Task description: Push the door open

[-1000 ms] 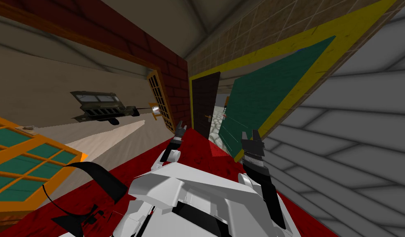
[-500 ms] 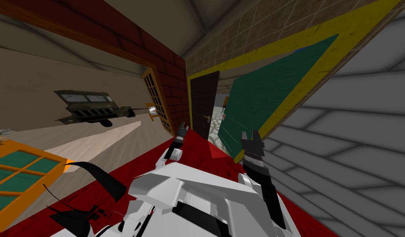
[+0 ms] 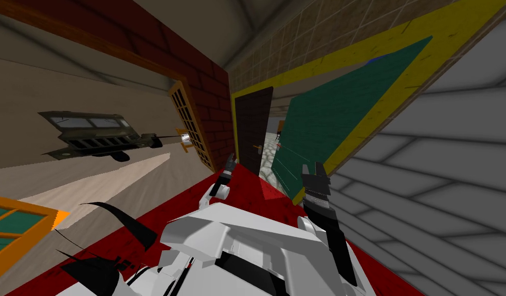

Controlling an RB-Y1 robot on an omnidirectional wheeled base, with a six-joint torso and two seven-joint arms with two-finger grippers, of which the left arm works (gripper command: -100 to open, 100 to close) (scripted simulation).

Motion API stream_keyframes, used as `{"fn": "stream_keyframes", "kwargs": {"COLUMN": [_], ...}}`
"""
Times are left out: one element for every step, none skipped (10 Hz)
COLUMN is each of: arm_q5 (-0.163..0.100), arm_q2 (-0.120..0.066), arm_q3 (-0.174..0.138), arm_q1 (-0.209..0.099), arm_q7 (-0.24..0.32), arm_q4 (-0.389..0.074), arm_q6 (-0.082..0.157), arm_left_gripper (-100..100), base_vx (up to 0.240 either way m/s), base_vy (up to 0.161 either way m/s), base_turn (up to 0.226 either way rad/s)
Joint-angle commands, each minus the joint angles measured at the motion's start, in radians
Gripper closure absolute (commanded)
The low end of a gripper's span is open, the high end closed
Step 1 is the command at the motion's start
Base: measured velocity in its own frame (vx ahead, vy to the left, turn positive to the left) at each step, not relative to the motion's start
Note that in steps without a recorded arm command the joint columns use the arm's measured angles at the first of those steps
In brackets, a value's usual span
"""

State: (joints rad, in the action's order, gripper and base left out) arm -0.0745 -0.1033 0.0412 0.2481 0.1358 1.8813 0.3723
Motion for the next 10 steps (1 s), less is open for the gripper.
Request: {"fn": "stream_keyframes", "kwargs": {"arm_q5": [-0.001,-0.001,-0.001,-0.001,0.000,0.000,0.000,0.000,0.001,0.001], "arm_q2": [-0.009,-0.013,-0.017,-0.020,-0.024,-0.028,-0.032,-0.036,-0.039,-0.043], "arm_q3": [0.003,0.007,0.010,0.014,0.018,0.022,0.025,0.029,0.033,0.037], "arm_q1": [-0.024,-0.037,-0.051,-0.064,-0.078,-0.091,-0.105,-0.119,-0.133,-0.147], "arm_q7": [0.006,0.009,0.011,0.014,0.016,0.019,0.022,0.024,0.027,0.030], "arm_q4": [-0.039,-0.062,-0.085,-0.109,-0.132,-0.156,-0.179,-0.204,-0.228,-0.252], "arm_q6": [0.001,0.002,0.003,0.004,0.004,0.005,0.006,0.007,0.008,0.009], "arm_left_gripper": [-100,-100,-100,-100,-100,-100,-100,-100,-100,-100], "base_vx": [0.082,0.102,0.103,0.088,0.086,0.094,0.087,0.099,0.102,0.104], "base_vy": [0.027,0.040,0.032,0.027,0.034,0.028,0.036,0.026,0.024,0.033], "base_turn": [-0.057,-0.061,-0.071,-0.069,-0.061,-0.067,-0.058,-0.065,-0.060,-0.080]}}
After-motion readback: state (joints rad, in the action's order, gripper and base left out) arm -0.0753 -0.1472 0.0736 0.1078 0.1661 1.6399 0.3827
